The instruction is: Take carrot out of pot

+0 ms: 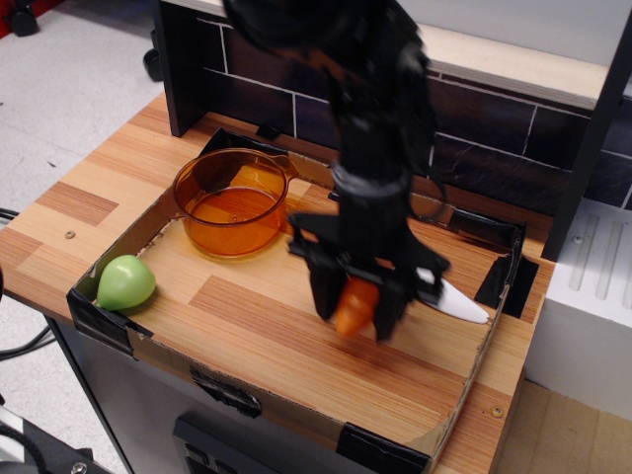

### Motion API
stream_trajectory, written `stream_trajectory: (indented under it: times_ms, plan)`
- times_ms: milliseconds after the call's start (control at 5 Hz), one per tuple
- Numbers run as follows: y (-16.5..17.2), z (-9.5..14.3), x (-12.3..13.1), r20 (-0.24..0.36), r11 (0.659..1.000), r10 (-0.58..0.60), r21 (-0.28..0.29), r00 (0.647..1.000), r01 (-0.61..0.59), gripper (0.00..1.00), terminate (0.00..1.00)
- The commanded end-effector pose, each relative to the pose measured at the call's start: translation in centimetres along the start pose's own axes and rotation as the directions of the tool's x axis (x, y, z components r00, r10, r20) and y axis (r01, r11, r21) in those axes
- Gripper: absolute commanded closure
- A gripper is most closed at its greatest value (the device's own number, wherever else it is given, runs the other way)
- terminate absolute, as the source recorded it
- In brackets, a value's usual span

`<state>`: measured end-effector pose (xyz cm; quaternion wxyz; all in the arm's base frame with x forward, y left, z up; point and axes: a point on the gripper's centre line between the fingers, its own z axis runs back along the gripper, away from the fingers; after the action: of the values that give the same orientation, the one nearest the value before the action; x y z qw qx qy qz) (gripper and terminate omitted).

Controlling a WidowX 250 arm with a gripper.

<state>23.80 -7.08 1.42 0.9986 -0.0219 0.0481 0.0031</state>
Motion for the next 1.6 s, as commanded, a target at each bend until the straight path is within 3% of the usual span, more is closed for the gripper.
stream_trajectory:
  times_ms: [0,200,600,800,1000,1200,1400]
  plan:
    - [-1.2,-0.1,-1.8,0.001,0.999,-0.045,-0.02,0.999,0.045,1.0,0.0]
    - [-1.2,-0.7,-1.9,-0.009,0.999,-0.05,0.005,0.999,0.05,0.0,0.0]
    - [-1.1,-0.8,-1.7,-0.036,0.998,-0.051,0.028,0.998,0.052,0.0,0.0]
    - [-0.8,1.6,-1.8,0.007,0.999,-0.034,-0.017,0.999,0.034,0.0,0.0]
    - [0.2,6.1,-1.5,0.067,0.992,0.005,-0.127,0.998,0.004,0.0,0.0]
    - [2.5,10.1,-0.5,0.148,0.978,0.088,-0.202,0.985,-0.057,0.0,0.0]
    - [2.5,10.1,-0.5,0.148,0.978,0.088,-0.202,0.985,-0.057,0.0,0.0]
